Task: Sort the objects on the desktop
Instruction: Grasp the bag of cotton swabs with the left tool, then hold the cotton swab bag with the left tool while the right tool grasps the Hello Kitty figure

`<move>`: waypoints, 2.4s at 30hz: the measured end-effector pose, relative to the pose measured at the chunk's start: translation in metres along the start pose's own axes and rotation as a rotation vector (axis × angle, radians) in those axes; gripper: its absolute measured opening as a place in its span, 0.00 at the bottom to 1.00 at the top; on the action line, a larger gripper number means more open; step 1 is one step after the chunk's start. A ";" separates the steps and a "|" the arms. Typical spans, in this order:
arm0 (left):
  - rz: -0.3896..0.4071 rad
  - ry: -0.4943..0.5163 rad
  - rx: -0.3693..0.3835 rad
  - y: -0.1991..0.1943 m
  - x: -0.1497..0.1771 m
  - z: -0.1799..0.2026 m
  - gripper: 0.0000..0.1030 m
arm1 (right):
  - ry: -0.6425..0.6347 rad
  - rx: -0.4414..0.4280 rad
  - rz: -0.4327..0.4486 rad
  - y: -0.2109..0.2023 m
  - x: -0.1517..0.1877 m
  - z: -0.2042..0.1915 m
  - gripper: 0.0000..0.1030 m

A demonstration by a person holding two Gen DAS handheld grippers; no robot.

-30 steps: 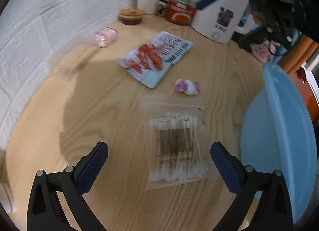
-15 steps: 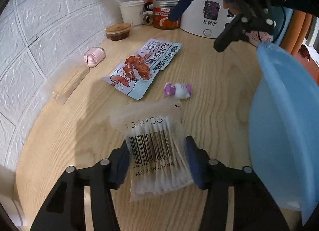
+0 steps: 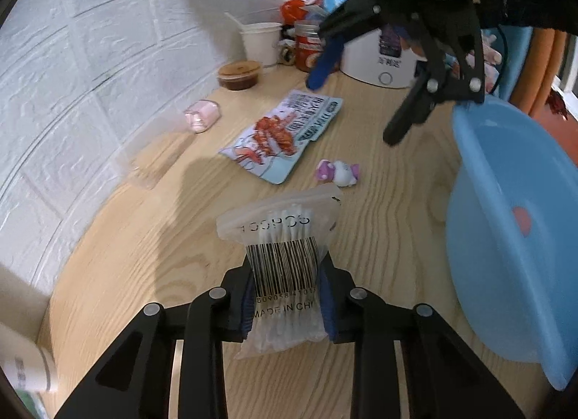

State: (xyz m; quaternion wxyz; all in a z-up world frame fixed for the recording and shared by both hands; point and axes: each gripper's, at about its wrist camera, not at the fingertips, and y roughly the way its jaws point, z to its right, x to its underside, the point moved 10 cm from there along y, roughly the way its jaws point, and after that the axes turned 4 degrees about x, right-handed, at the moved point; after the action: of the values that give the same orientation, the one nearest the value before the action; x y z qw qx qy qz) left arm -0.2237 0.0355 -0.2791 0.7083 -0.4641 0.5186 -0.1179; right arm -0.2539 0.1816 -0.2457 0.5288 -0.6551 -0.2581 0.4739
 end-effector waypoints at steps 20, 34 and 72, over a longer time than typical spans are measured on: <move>0.011 -0.139 -0.111 -0.053 0.043 -0.013 0.27 | -0.288 -0.065 -0.030 0.001 -0.018 -0.003 0.89; 0.003 -0.259 -0.220 -0.067 0.054 -0.001 0.27 | -0.685 -0.167 -0.102 0.034 0.007 -0.038 0.89; 0.002 -0.421 -0.341 -0.074 0.058 0.023 0.27 | -1.024 -0.196 -0.125 0.054 0.087 -0.054 0.36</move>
State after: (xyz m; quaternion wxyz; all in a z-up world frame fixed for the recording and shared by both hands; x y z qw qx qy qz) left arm -0.1555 -0.0301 -0.2569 0.7122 -0.5904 0.3730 0.0709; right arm -0.1784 0.2141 -0.3274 0.2986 -0.3692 -0.5652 0.6746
